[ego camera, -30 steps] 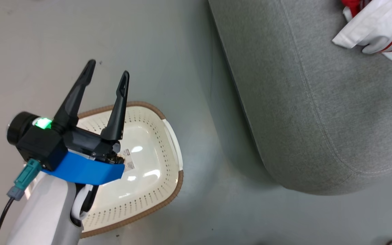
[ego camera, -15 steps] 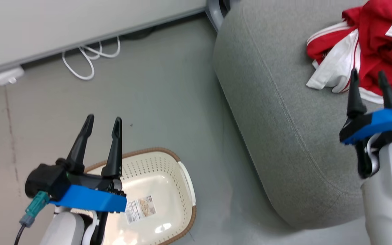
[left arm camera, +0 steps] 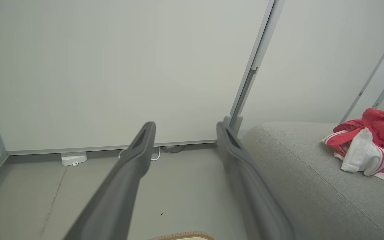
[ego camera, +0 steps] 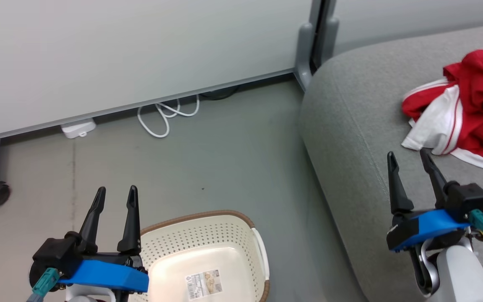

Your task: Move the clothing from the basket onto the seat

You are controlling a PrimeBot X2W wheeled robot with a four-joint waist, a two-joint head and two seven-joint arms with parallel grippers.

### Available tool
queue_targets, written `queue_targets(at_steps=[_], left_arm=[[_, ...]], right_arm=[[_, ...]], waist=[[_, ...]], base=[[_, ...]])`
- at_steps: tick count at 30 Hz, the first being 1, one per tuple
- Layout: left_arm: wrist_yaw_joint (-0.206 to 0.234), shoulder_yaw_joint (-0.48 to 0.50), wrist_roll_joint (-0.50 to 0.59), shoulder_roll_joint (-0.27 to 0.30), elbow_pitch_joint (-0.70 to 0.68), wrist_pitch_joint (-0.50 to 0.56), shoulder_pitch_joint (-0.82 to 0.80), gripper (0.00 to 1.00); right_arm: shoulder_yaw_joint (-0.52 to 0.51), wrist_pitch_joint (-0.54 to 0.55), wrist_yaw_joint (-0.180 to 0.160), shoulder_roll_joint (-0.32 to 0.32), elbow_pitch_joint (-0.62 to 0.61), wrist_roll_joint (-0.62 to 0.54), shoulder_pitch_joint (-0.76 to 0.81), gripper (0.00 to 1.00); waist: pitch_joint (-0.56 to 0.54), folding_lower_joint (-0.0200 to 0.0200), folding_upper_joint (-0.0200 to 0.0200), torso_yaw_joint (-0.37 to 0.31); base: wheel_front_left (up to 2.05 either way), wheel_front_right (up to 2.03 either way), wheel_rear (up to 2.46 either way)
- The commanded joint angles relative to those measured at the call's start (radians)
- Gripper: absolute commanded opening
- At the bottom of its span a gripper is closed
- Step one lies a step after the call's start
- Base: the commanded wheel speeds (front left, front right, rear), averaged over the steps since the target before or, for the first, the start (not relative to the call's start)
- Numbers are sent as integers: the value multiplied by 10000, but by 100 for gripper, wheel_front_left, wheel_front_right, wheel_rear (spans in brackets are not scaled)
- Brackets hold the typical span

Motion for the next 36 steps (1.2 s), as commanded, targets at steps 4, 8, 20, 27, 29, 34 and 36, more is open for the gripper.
queue_targets(at_steps=[4, 8, 20, 27, 29, 34, 36], left_arm=[[-20, 137, 120, -13, 283, -25, 84, 100], [-20, 190, 146, -28, 574, -25, 139, 100], [-20, 244, 194, -145, 1225, -25, 327, 100], [-20, 331, 220, -206, 1351, -25, 504, 100], [-20, 344, 213, -205, 1341, -27, 548, 100], [-20, 361, 187, -170, 1354, -25, 597, 100], [-20, 353, 177, -158, 1359, -27, 609, 100]], right_arm=[[265, 230, 3, 21, -753, 103, 877, 100], [454, 386, 3, 24, -1149, 591, 1449, 100], [434, 479, 3, 24, -1389, 878, 2377, 100], [552, 539, 3, 25, -1474, 957, 2667, 100], [578, 563, 3, 25, -1517, 967, 2709, 100], [616, 611, 3, 25, -1611, 966, 2802, 100], [623, 646, 3, 25, -1643, 934, 2815, 100]], waist=[[-381, 3, -1, 712], [-545, 3, -1, 1058], [-937, 3, -1, 1650], [-1127, 3, -1, 1787], [-1137, 3, -1, 1798], [-1142, 3, -1, 1803], [-1146, 3, -1, 1801]], base=[[0, 0, 0], [0, 0, 0], [0, 0, 0], [0, 0, 0], [0, 0, 0], [0, 0, 0], [0, 0, 0]])
